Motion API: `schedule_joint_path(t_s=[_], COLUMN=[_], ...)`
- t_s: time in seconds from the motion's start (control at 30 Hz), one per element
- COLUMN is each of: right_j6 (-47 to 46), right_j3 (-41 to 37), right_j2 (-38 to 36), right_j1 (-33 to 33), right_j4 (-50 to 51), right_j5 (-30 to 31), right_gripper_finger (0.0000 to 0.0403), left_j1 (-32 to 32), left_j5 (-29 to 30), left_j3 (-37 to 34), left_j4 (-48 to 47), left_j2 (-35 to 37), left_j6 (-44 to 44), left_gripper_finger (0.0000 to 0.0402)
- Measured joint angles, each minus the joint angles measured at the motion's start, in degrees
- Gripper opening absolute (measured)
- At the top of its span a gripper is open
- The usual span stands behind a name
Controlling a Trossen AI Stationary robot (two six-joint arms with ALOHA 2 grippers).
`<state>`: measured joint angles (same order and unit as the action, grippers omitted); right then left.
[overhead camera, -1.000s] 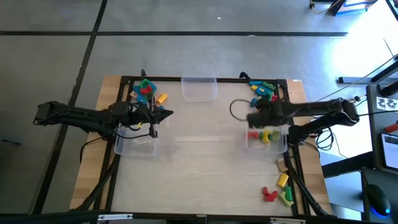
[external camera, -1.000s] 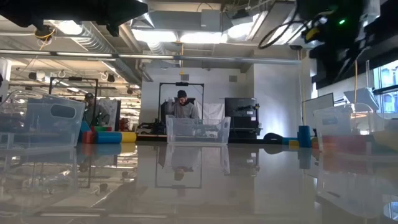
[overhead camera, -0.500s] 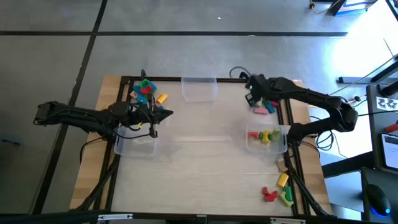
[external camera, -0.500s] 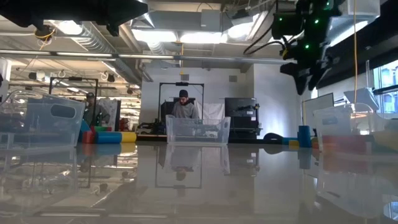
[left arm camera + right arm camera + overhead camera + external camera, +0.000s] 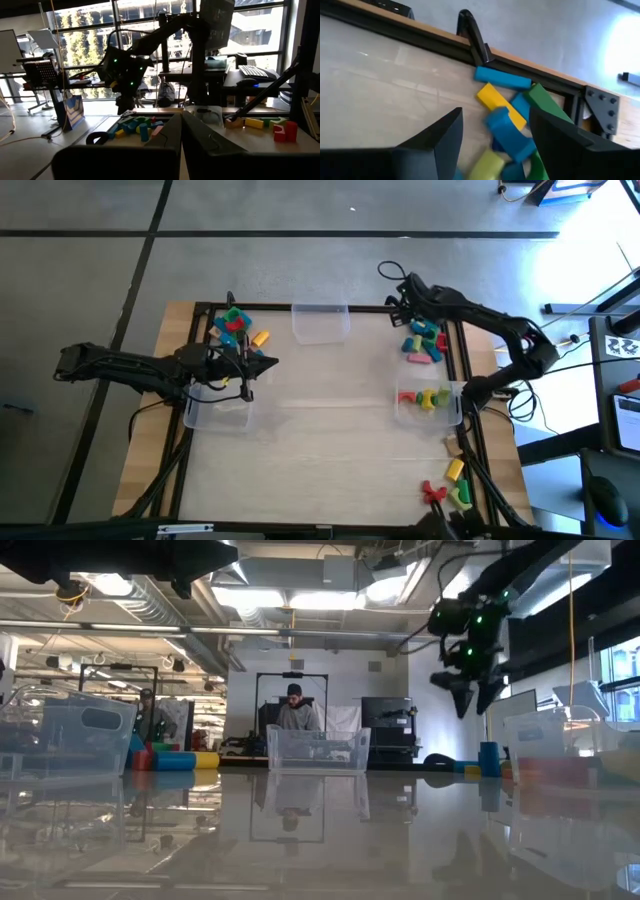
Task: Sort blocks by size
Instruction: Put the blue arch block into the bottom right transparent bin
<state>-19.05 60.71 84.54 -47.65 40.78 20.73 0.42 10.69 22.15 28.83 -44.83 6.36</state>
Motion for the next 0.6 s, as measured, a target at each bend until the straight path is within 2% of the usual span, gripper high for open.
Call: schedule_joint_path(t_s=[0.27, 0.6], right_j6=[-0.6, -8.5], right_j3=[0.0, 0.0], right_j2=[7.1, 11.5], right_j1=[-3.8, -4.7], right_j4=[-1.5, -1.1], right_j5=[-1.4, -4.0], right_gripper_finger=[0.0227, 0.0227], left_j1=[0.0, 0.0], left_j5=[0.0, 0.0], left_j3=[0.0, 0.0], left_j4=[-0.6, -1.2], left_j2=[0.0, 0.0], left_j6=[-0.1, 0.0], left_gripper_finger=[0.0004, 0.0004])
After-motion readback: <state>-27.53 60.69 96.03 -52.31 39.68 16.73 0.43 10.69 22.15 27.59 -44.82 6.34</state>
